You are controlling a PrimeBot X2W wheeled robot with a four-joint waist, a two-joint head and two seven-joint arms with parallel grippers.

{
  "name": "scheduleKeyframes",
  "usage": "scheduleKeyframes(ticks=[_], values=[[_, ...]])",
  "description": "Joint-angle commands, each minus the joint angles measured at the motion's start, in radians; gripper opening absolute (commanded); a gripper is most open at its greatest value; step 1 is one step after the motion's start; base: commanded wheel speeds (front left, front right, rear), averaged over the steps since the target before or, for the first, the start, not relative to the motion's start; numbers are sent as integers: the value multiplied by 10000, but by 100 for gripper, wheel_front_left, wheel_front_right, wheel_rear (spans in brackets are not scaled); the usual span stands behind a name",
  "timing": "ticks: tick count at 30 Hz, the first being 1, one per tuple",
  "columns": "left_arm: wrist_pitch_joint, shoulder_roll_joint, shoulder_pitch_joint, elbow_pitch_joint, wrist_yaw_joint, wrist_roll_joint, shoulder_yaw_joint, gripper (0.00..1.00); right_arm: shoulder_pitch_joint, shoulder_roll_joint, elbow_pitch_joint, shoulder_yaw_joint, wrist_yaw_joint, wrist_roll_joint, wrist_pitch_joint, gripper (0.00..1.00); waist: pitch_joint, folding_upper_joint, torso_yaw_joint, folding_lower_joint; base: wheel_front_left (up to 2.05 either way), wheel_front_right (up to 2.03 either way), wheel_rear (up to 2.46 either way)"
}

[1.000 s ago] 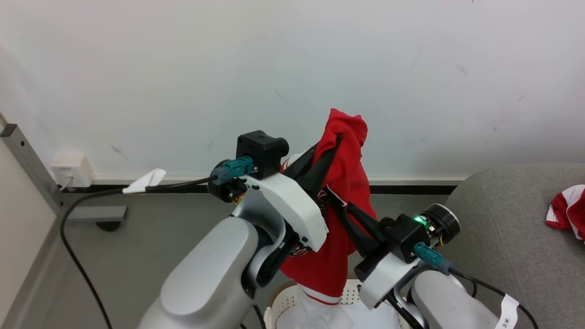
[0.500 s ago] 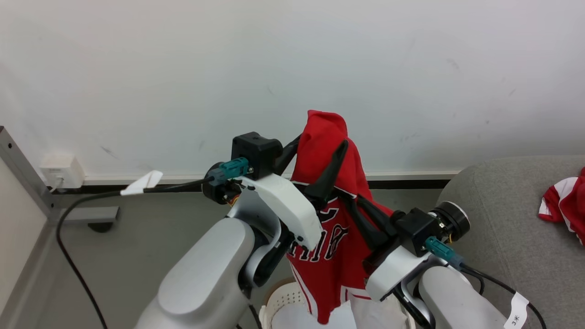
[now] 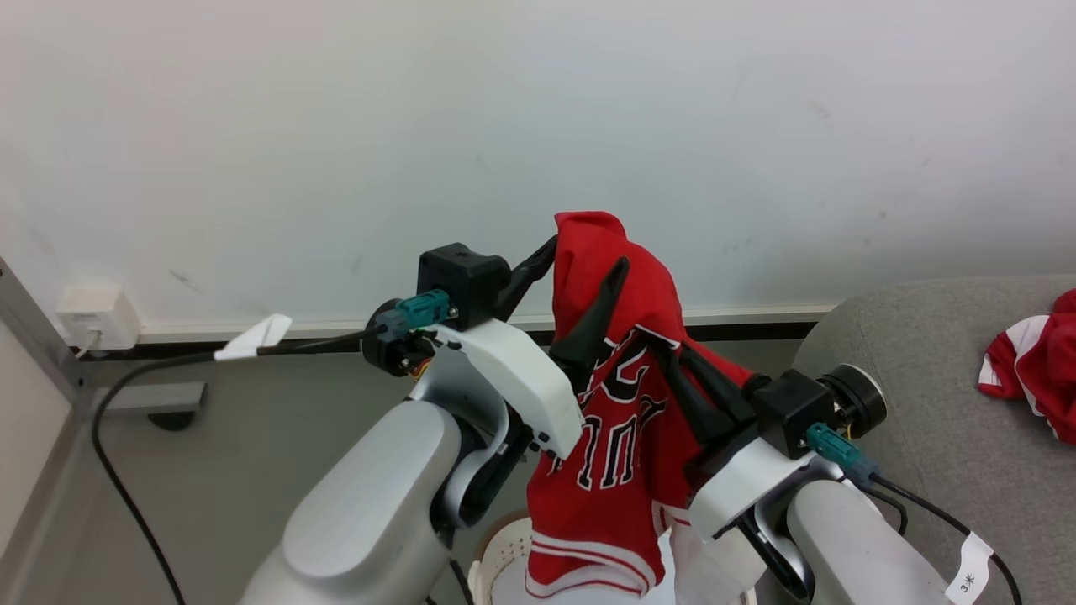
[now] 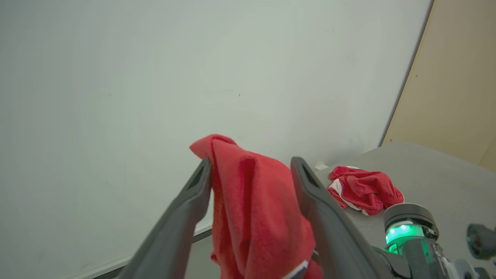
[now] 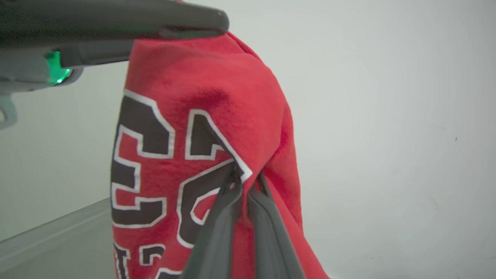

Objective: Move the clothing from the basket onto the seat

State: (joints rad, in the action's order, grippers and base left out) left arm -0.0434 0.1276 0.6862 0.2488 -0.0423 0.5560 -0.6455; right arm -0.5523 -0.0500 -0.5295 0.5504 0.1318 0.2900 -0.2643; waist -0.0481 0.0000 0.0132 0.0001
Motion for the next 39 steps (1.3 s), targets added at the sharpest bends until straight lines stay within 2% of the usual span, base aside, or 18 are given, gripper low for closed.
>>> scheduleKeyframes(ticks=[1,11,25,34,39], values=[[24,63,-36,-6,-51,-45,14,100,99,-13,50,-113,-22,-108,-1,0,6,0,-82,-1,0,0,0],[-39,260,-155,-130,-158,-17,-2,100,71,-10,274,-902,-22,-393,-1,0,123,0,-784,-1,0,0,0],[114,298,-514,-30,-280,-16,-191,100,99,-35,814,-1944,-22,-987,-1,0,362,0,-2372,-1,0,0,0],[403,168,-847,246,-294,-151,-479,100,184,-582,1410,-2517,-22,-860,-1,0,653,0,-3524,-1,0,0,0],[622,-12,-932,366,-210,-210,-729,100,246,-1060,1658,-2898,-22,-718,-1,0,835,0,-3854,-1,0,0,0]])
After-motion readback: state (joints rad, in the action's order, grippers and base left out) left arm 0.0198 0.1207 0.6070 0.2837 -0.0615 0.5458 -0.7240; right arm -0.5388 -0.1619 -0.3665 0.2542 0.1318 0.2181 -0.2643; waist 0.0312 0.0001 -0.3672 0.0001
